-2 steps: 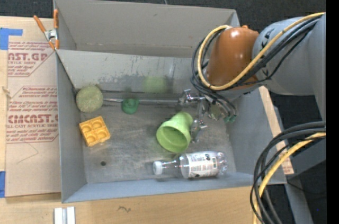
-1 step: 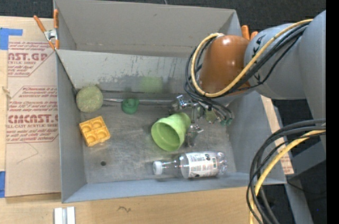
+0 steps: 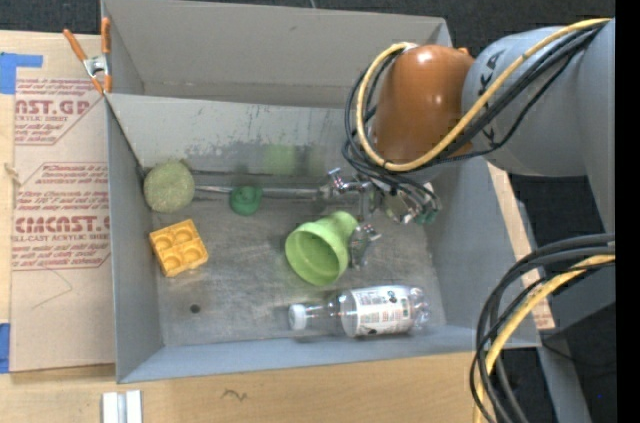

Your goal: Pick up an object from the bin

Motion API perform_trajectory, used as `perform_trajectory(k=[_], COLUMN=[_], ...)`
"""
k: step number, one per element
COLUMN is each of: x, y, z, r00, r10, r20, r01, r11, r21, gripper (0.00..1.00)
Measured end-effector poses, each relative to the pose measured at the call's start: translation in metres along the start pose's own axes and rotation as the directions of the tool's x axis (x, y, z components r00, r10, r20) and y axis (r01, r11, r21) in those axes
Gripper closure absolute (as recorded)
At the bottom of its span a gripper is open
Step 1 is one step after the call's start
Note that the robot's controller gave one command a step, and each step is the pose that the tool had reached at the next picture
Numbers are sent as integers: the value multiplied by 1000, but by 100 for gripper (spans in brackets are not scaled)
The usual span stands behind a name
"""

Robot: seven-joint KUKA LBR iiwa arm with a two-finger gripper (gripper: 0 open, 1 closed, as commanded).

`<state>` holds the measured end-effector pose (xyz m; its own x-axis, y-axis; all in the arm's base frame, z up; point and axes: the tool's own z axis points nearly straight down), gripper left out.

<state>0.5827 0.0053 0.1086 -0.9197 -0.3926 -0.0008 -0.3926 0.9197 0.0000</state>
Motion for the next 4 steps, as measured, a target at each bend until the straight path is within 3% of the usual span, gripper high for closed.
perform_trajectory(k=[1,2,4], x=[2,-3,-1], y=[15,14,15], z=[28,32,28], r00=[991,994,994], r10=[134,-111,-111], r20=[2,16,10], r01=[-134,111,111], r11=[991,994,994], r21=[0,9,6], gripper=[0,100,100])
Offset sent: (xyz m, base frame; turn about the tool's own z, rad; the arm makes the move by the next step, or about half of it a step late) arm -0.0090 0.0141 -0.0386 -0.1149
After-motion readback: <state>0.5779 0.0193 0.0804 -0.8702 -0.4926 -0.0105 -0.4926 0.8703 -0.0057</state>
